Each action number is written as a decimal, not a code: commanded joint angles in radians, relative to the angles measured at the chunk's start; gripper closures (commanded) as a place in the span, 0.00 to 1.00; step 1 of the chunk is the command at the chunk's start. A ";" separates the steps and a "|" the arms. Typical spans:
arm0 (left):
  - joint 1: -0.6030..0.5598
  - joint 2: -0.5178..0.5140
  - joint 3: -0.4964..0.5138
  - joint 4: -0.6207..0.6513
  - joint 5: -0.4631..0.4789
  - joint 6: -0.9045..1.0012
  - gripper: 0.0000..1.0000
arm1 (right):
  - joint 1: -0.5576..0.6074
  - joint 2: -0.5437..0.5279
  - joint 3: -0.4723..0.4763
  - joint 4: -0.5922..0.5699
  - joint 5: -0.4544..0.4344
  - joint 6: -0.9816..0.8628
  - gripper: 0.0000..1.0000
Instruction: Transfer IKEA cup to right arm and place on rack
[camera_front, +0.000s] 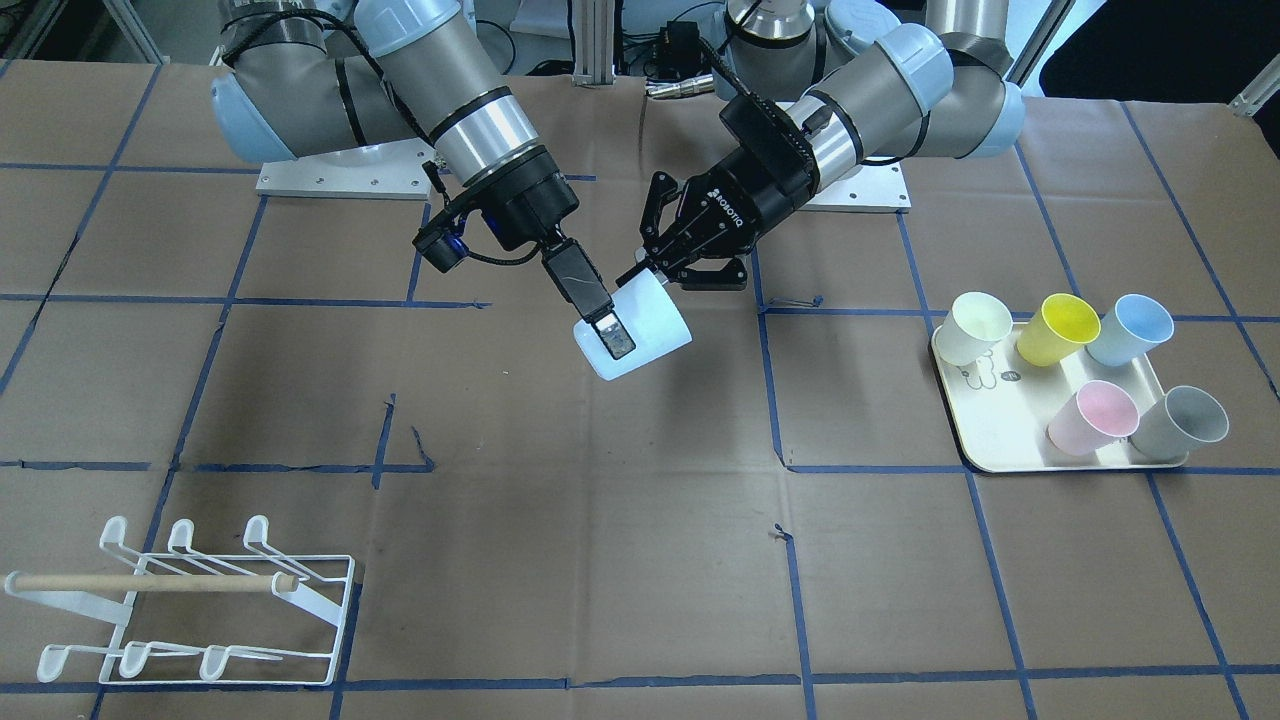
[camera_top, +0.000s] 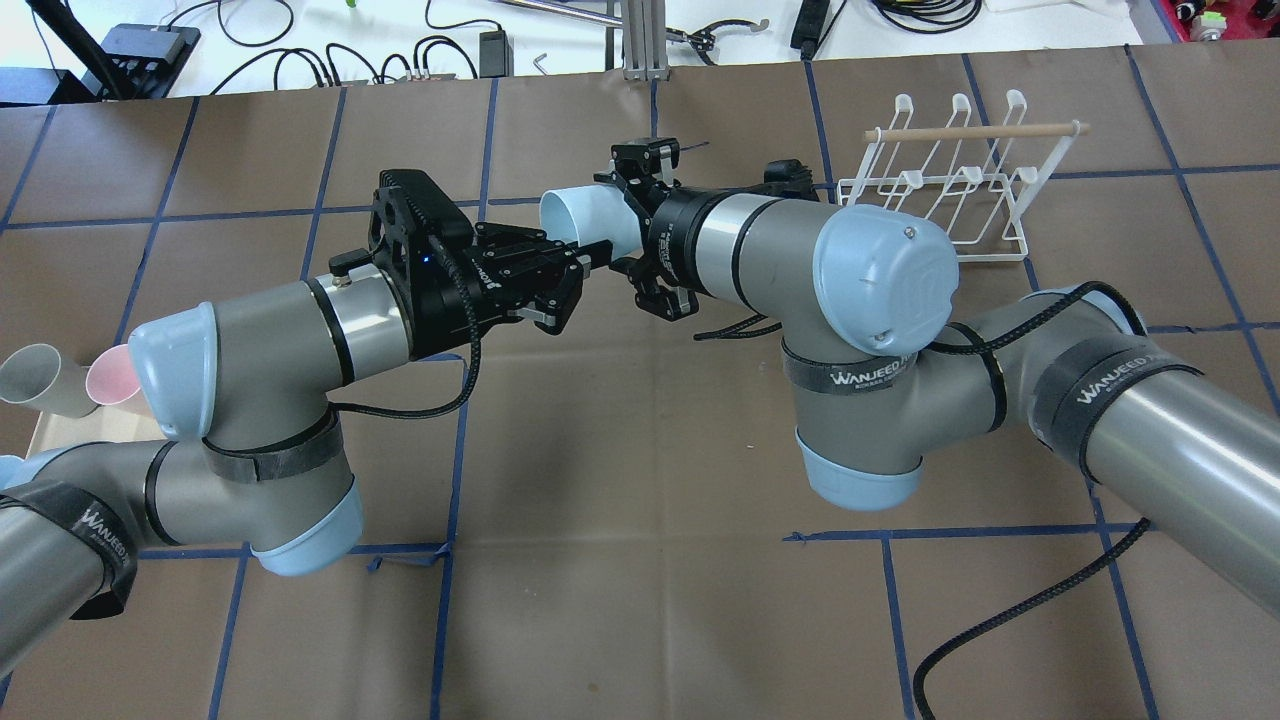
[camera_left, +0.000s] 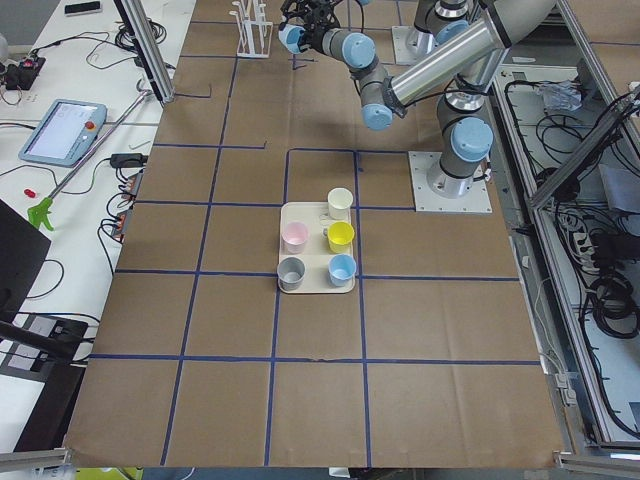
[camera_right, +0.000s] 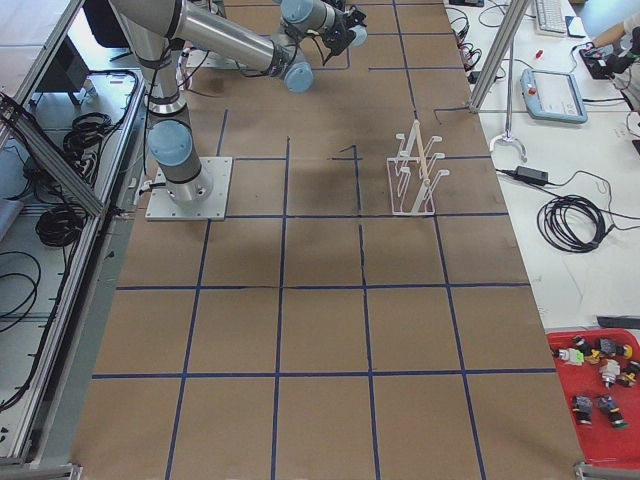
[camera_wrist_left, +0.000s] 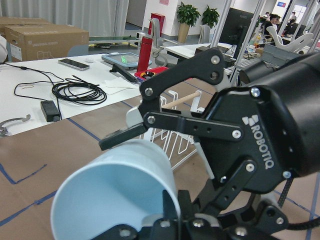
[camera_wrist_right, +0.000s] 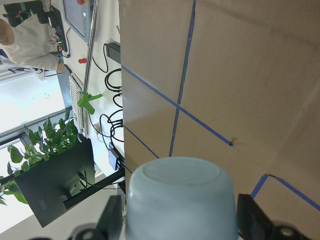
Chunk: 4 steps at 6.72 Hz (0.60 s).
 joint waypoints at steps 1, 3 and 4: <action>0.001 0.003 0.003 0.000 0.001 0.000 0.89 | 0.000 0.000 -0.001 -0.001 0.003 -0.003 0.43; 0.001 0.005 0.009 0.000 0.004 -0.002 0.72 | 0.000 0.000 -0.001 0.000 0.003 -0.005 0.51; 0.003 0.008 0.012 0.001 0.012 0.000 0.42 | 0.000 0.001 -0.001 0.000 0.003 -0.005 0.52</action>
